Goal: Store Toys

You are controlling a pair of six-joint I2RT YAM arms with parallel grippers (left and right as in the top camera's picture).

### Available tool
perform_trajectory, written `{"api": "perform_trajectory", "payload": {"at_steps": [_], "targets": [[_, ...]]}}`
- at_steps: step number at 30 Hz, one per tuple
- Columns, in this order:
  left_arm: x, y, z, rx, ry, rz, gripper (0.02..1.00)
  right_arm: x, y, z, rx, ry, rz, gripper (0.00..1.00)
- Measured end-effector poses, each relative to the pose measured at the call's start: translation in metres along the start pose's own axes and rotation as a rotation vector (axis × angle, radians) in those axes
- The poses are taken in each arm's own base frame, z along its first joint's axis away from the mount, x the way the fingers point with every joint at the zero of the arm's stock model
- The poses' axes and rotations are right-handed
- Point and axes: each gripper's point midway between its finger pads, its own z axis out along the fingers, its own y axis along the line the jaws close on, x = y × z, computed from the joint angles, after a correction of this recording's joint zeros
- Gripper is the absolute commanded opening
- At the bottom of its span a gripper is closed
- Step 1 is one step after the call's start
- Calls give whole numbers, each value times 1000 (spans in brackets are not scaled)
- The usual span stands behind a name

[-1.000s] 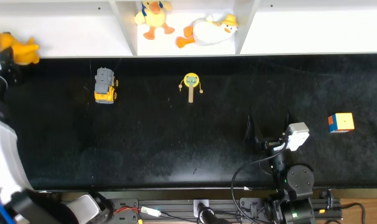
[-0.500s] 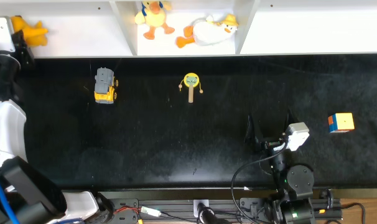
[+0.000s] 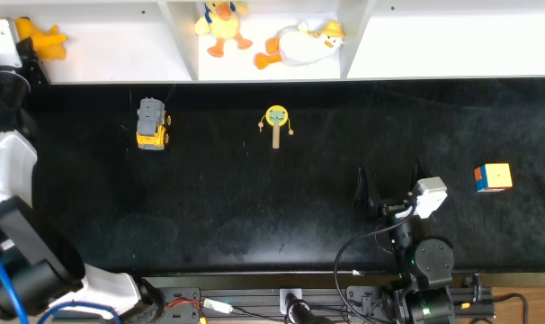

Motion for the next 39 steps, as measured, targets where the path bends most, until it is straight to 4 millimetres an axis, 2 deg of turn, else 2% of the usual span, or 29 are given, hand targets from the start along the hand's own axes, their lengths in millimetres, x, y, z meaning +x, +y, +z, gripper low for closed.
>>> {"api": "perform_trajectory", "payload": {"at_steps": [6, 10, 13, 15, 17, 18, 22, 34, 39], "targets": [[-7, 1, 15, 7, -10, 1, 115, 0, 0, 0, 0, 0, 0, 996], [-5, 0, 19, 12, -5, -5, 139, 0, 0, 0, 0, 0, 0, 996], [-4, 0, 19, 12, 4, -12, 226, 0, 0, 0, 0, 0, 0, 993], [-3, 0, 19, 10, 12, -12, 371, 0, 0, 0, 0, 0, 0, 993], [-1, 1, 19, 6, 20, -17, 608, 0, 0, 0, 0, 0, 0, 993], [0, 1, 19, 5, 24, -17, 658, 0, 0, 0, 0, 0, 0, 996], [2, 2, 19, 0, 34, -24, 737, 0, 0, 0, 0, 0, 0, 996], [-7, 4, 19, -7, -2, -11, 796, 0, 0, 0, 0, 0, 0, 993], [-12, 4, 19, -5, -23, -7, 671, 0, 0, 0, 0, 0, 0, 996]]}}
